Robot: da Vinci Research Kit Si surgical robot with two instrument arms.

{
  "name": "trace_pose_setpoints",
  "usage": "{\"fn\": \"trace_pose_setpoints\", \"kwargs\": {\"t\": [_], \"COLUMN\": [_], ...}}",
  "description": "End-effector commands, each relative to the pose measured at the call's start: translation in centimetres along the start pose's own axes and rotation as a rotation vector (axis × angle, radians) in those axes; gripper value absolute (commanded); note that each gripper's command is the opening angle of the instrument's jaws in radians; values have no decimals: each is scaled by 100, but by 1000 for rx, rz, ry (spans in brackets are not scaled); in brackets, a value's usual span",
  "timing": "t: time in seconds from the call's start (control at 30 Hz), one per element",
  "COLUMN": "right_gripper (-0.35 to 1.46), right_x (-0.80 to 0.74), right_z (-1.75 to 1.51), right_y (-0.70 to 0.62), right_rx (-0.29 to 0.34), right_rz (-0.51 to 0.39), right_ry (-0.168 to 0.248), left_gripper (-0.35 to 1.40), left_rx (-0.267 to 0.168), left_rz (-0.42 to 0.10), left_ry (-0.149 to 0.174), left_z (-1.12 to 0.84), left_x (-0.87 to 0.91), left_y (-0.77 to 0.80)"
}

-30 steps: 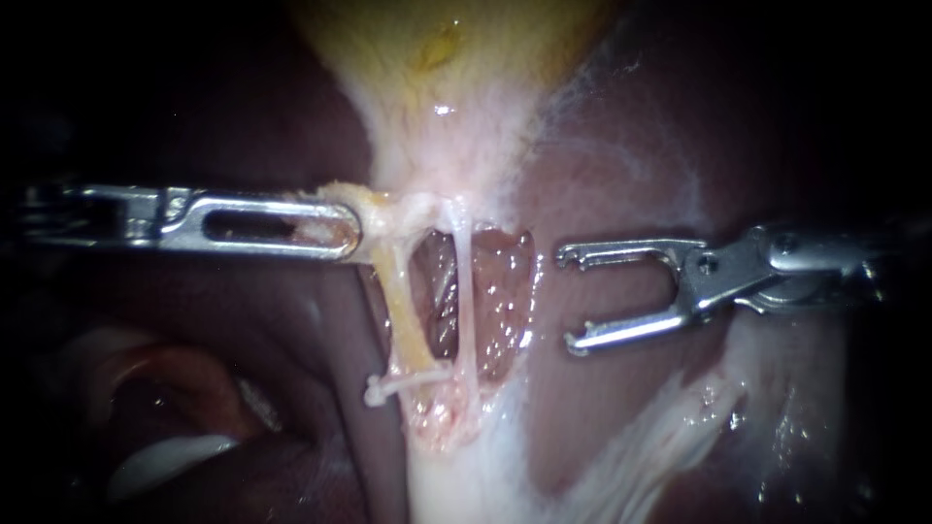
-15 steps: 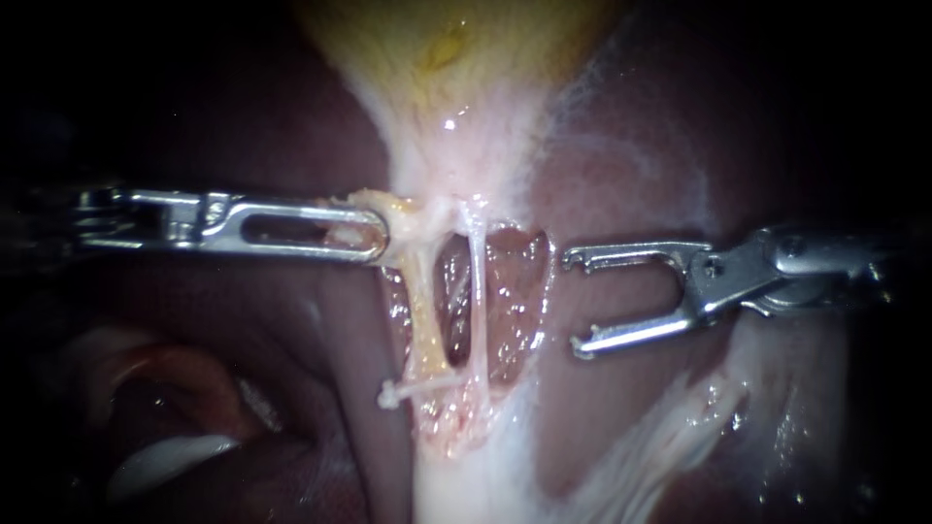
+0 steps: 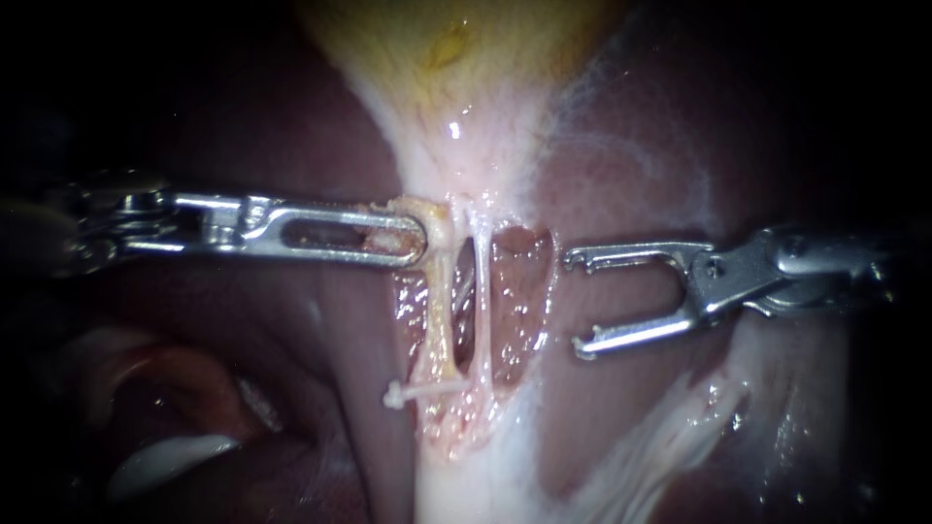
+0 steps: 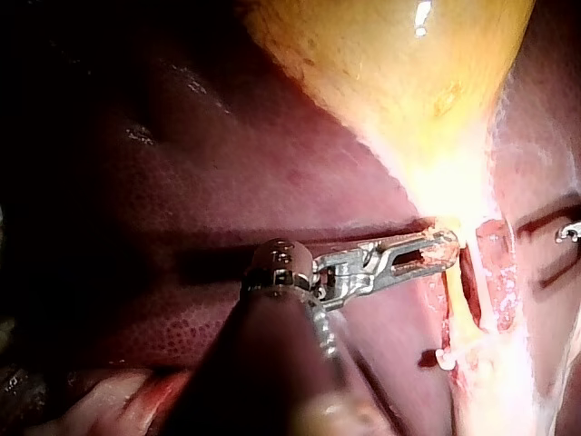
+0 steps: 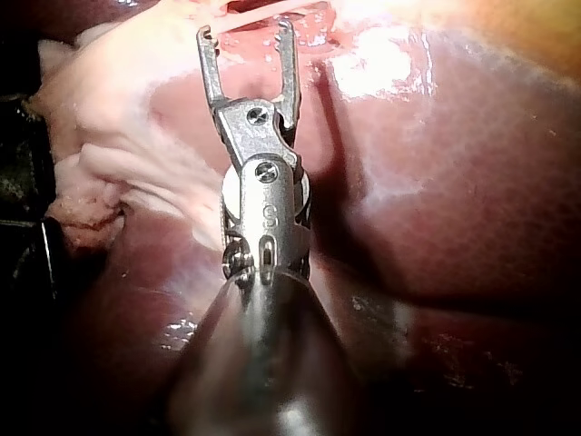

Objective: Going back first clip left tube

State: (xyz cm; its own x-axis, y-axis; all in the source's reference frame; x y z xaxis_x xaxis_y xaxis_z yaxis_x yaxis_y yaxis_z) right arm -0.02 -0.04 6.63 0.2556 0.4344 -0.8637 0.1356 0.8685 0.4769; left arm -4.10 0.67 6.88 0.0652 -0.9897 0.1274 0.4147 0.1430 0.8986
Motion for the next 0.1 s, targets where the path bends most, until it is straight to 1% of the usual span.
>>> {"fn": "trace_pose_setpoints", "kwargs": {"t": [0.03, 0.1], "right_gripper": [50, 50], "right_x": [0, 0], "right_z": [0, 0], "right_y": [0, 0], "right_rx": [0, 0], "right_rz": [0, 1], "right_ry": [0, 0], "left_gripper": [-35, -35], "left_rx": [1, 1], "left_rz": [0, 0], "left_ry": [0, 0], "left_z": [0, 0], "left_x": [0, 0], "left_y": [0, 1]}}
